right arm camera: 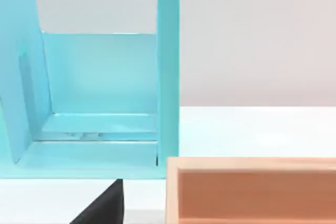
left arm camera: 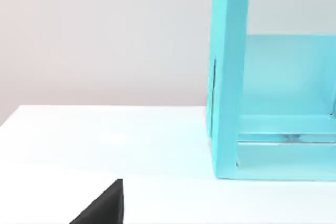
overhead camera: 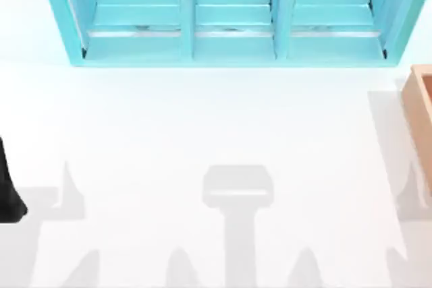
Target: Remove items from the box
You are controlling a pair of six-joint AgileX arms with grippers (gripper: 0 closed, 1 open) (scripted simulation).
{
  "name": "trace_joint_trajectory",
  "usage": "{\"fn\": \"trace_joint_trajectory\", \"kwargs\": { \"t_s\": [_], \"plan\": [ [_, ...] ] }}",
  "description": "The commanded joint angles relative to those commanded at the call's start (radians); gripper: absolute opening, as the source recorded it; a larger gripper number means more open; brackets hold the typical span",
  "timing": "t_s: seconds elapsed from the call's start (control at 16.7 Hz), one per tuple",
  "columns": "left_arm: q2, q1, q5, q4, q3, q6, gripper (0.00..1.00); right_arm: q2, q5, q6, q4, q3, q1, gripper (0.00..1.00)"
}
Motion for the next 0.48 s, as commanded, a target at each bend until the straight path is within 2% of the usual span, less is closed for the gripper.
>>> {"fn": "trace_joint_trajectory", "kwargs": {
  "t_s": [0.24,0.48],
  "plan": [
    [0.0,0.0,0.0,0.0,0.0,0.0,1.0,0.034,0.0,-0.015,-0.033,0.034,-0.017,1.0],
    [0.0,0.0,0.0,0.0,0.0,0.0,1.0,0.226,-0.001,-0.074,-0.209,0.221,-0.082,1.0]
  ]
}}
